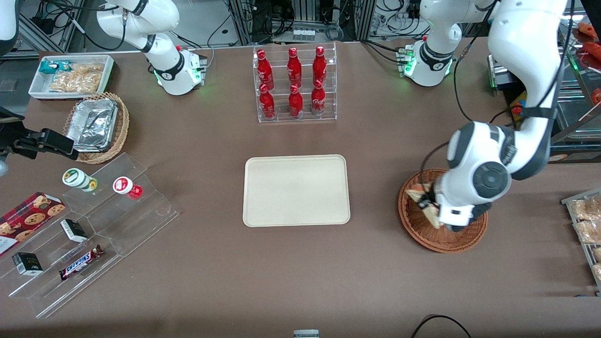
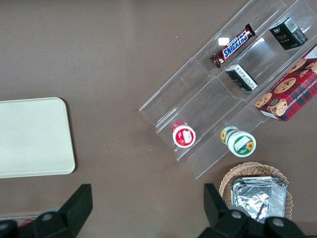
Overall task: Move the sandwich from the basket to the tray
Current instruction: 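Lift the sandwich and carry it over the cream tray, then lower the sandwich onto the tray and open the left gripper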
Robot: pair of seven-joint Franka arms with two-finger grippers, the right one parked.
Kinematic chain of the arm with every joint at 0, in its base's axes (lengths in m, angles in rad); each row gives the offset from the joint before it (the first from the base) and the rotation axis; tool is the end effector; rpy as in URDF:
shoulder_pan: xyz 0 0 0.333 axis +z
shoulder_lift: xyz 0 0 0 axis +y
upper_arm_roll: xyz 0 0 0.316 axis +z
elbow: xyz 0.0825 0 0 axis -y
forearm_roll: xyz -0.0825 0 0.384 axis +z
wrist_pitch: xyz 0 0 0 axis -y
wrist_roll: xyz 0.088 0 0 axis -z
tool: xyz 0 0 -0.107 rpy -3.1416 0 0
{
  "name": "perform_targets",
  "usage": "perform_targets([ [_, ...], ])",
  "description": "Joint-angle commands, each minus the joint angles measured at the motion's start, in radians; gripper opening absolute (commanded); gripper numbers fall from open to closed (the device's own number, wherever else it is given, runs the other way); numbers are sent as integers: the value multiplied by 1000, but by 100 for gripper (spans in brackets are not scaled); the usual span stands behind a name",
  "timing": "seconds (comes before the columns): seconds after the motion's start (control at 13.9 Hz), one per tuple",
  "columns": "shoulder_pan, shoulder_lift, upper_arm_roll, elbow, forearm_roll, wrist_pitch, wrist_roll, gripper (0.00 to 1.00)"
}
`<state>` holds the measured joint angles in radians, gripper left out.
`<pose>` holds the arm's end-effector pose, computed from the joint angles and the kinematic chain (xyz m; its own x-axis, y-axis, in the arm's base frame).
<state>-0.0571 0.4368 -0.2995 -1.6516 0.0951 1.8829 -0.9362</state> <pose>0.6154 -0.2004 0.3538 0.8356 0.5306 -0.1422 0.5170 -0.8471 -0.1229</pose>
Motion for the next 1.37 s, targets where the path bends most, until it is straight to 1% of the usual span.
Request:
perform_targets([
  [0.0, -169, 86, -6, 125, 23, -39, -87, 26],
  [0.14, -283, 166, -4, 205, 23, -33, -87, 26],
  [0.22, -341, 224, -3, 272, 25, -33, -87, 26],
  [0.36, -421, 305, -3, 355, 26, -33, -78, 26],
  [0.5, -486, 382, -3, 439, 90, -33, -56, 26],
  [0.58, -507, 401, -4, 449, 106, -30, -9, 27],
  [0.72, -527, 434, -4, 460, 109, -19, 89, 27],
  [0.79, -540, 456, -6, 466, 109, 2, 105, 26],
  [0.94, -556, 491, -4, 481, 109, 27, 90, 27],
  [1.15, -569, 505, -4, 484, 107, 27, 1, 27],
  [1.22, -569, 505, -6, 484, 107, 27, -24, 29],
  [1.29, -569, 505, -4, 484, 107, 27, -39, 30],
])
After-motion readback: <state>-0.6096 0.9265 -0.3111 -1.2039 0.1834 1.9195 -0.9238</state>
